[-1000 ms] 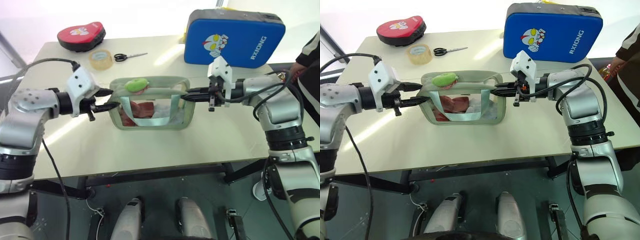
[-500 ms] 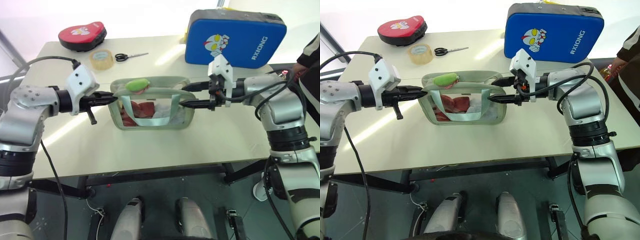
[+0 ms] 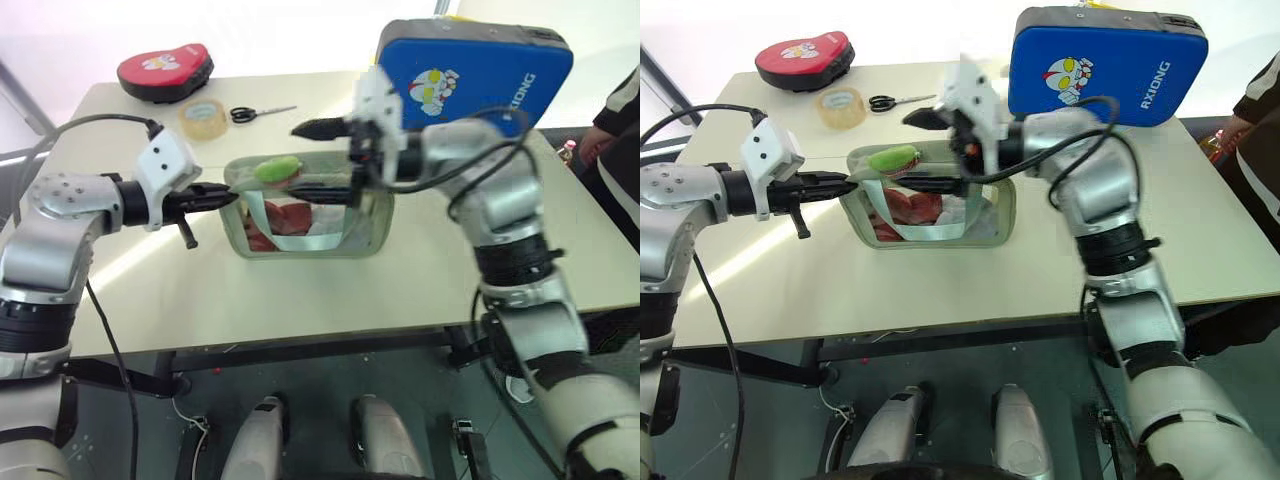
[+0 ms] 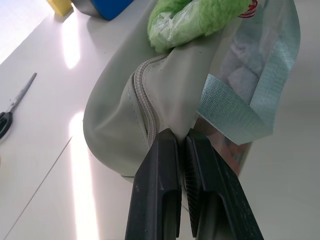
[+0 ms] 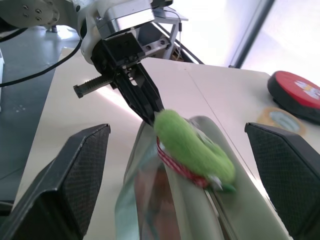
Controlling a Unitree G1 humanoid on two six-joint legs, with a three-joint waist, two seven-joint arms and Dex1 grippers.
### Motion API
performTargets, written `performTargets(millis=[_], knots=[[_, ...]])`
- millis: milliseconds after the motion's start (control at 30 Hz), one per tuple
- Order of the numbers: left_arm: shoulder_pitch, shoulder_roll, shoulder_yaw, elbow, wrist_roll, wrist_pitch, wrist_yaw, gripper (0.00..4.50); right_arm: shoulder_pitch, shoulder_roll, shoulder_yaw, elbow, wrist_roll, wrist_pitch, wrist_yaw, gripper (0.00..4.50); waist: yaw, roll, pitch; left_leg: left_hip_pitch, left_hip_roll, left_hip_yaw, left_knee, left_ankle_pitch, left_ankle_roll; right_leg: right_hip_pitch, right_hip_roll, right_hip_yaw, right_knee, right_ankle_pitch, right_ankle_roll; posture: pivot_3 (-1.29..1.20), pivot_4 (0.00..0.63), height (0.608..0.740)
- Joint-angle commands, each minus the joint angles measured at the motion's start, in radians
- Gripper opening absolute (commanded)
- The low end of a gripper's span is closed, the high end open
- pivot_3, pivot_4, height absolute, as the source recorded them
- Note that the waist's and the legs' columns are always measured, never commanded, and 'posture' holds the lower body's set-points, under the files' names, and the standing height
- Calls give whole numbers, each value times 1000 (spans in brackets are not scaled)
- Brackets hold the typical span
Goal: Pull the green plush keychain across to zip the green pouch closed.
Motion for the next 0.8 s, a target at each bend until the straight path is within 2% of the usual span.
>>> performTargets(millis=[33,167,267,367,400,433,500,667,800], knots=[[-13,8,17,-28,-4,2,12,0,-60,30,1,77,-50,-107,-29,4469,-1,0,0,0,0,0,0,0,0,0,0,0,0,0,0,0,150,740],[-1,14,22,-44,-8,8,12,0,-78,53,15,170,-90,-188,-26,4469,-3,0,0,0,0,0,0,0,0,0,0,0,0,0,0,0,150,740],[4,22,29,-42,-6,7,13,0,-88,60,9,222,-105,-226,-19,3735,-3,0,0,0,0,0,0,0,0,0,0,0,0,0,0,0,150,740],[6,24,30,-43,-7,7,16,0,-91,64,7,238,-110,-242,-5,2336,-3,0,0,0,0,0,0,0,0,0,0,0,0,0,0,0,150,740],[5,24,30,-44,-7,7,18,0,-88,63,11,236,-114,-249,1,1686,-3,0,0,0,0,0,0,0,0,0,0,0,0,0,0,0,150,740],[4,23,29,-44,-8,8,19,0,-86,62,13,235,-117,-256,6,1346,-3,0,0,0,0,0,0,0,0,0,0,0,0,0,0,0,150,740],[3,23,29,-42,-7,7,20,0,-83,62,11,231,-120,-259,11,145,-3,0,0,0,0,0,0,0,0,0,1,0,0,0,0,0,150,740],[3,22,29,-43,-8,9,22,0,-102,42,-55,215,-74,-178,-10,57,-3,0,0,0,0,0,0,0,0,0,1,0,0,0,0,0,150,740],[10,23,29,-46,-9,6,20,0,-110,-52,-126,202,-42,-96,-3,57,1,0,0,0,0,0,0,0,0,0,1,0,0,0,0,0,150,740]])
